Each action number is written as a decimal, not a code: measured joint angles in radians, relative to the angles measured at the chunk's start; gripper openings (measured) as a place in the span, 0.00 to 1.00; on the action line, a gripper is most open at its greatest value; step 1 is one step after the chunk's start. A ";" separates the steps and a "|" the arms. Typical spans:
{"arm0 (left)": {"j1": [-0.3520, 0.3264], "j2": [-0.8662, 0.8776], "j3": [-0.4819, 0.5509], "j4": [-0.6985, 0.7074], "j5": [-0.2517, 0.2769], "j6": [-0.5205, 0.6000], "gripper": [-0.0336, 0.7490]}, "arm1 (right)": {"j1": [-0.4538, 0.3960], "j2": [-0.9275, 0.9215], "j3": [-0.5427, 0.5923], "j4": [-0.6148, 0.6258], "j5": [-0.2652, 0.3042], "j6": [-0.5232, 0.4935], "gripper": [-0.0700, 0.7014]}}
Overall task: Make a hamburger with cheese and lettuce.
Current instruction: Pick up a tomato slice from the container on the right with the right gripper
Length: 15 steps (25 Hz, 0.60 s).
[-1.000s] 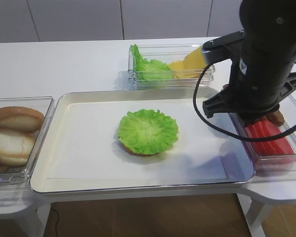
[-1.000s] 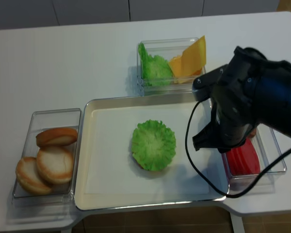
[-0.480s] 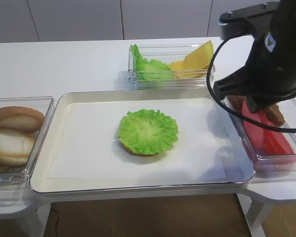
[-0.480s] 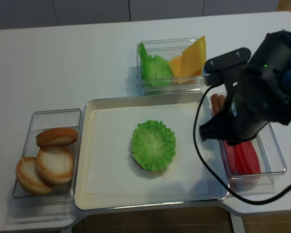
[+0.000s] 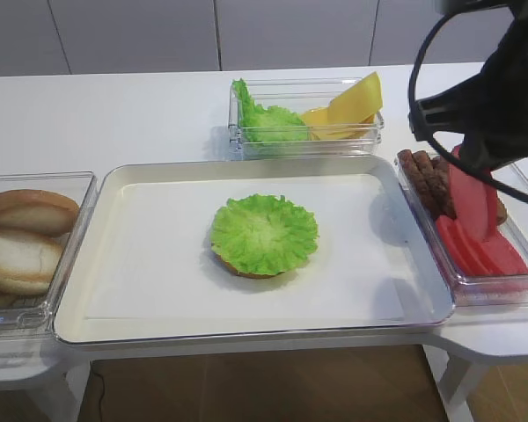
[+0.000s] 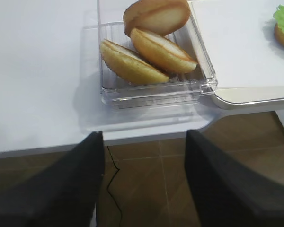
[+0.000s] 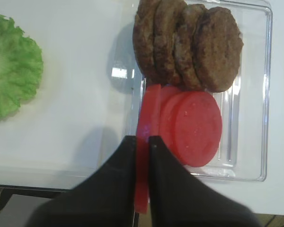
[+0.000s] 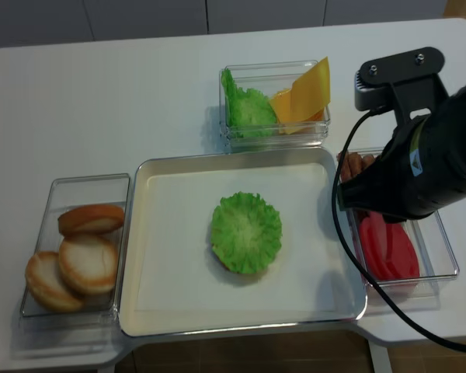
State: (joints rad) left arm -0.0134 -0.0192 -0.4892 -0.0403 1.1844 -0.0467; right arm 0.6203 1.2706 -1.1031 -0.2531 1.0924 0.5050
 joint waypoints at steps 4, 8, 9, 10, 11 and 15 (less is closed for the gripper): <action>0.000 0.000 0.000 0.000 0.000 0.000 0.56 | 0.000 -0.025 -0.002 0.051 -0.017 -0.016 0.14; 0.000 0.000 0.000 0.000 0.000 0.000 0.56 | 0.000 -0.026 -0.029 0.131 -0.071 -0.050 0.14; 0.000 0.000 0.000 0.000 0.000 0.000 0.56 | 0.000 -0.026 -0.036 0.142 -0.086 -0.054 0.14; 0.000 0.000 0.000 0.000 0.000 0.000 0.56 | 0.000 -0.026 -0.046 0.147 -0.099 -0.059 0.14; 0.000 0.000 0.000 0.000 0.000 0.000 0.56 | 0.000 -0.023 -0.052 0.153 -0.106 -0.067 0.14; 0.000 0.000 0.000 0.000 0.000 0.000 0.56 | 0.000 0.032 -0.102 0.186 -0.099 -0.125 0.14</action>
State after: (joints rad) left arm -0.0134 -0.0192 -0.4892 -0.0403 1.1844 -0.0467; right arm 0.6203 1.3027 -1.2049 -0.0672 0.9929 0.3803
